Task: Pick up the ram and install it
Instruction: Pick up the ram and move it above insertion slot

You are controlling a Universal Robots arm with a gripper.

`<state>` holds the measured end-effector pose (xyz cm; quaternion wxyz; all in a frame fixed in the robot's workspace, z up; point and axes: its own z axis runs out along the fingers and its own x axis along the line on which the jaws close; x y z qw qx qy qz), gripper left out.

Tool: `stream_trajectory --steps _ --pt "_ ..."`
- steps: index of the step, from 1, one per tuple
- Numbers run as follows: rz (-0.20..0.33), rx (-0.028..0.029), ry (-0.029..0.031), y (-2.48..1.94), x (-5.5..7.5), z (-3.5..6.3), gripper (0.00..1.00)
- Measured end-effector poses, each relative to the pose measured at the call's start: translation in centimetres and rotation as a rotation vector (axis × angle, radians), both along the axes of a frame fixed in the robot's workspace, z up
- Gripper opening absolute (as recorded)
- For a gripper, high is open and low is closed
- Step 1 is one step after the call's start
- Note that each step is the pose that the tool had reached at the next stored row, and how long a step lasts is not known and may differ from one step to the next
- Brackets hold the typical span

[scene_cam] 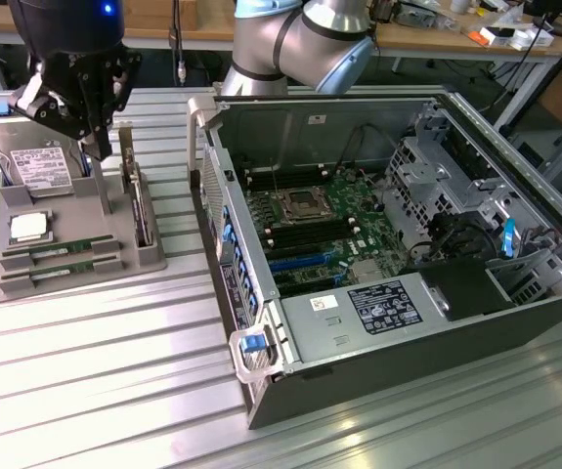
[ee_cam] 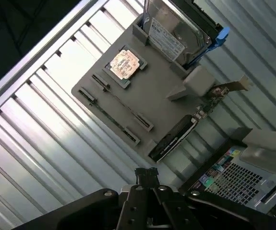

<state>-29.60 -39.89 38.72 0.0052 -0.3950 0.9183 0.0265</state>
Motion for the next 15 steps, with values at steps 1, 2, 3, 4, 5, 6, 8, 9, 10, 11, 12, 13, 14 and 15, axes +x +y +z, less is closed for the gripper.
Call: stream_trajectory --steps 1,2,3,4,5,6,8,9,10,11,12,13,14,15 --pt "0.050 0.0000 0.0000 0.00 0.00 -0.03 0.11" --pt "0.092 0.0000 0.0000 0.00 0.00 -0.05 0.11" --pt "0.120 0.0000 0.0000 0.00 0.00 -0.07 0.11" --pt "0.160 0.0000 0.0000 0.00 0.00 -0.09 0.11" --pt "0.190 0.0000 0.0001 0.00 0.00 -0.11 0.11" --pt "0.213 0.0000 0.0000 0.00 0.00 -0.12 0.11" --pt "0.300 -0.0001 0.0001 0.00 0.00 -0.16 0.11" --pt "0.341 0.0000 0.0000 0.00 0.00 -0.19 0.11" --pt "0.372 -0.0001 0.0001 0.00 0.00 -0.20 0.11" --pt "0.399 -0.0001 0.0000 0.00 0.00 -0.22 0.11" --pt "0.432 -0.0001 0.0000 0.00 0.00 -0.23 0.11" --pt "0.471 -0.0001 0.0001 0.00 0.00 -0.25 0.11" --pt "0.491 -0.0001 0.0001 0.00 0.00 -0.26 0.11" --pt "0.524 -0.0001 0.0002 0.00 0.00 -0.27 0.11"
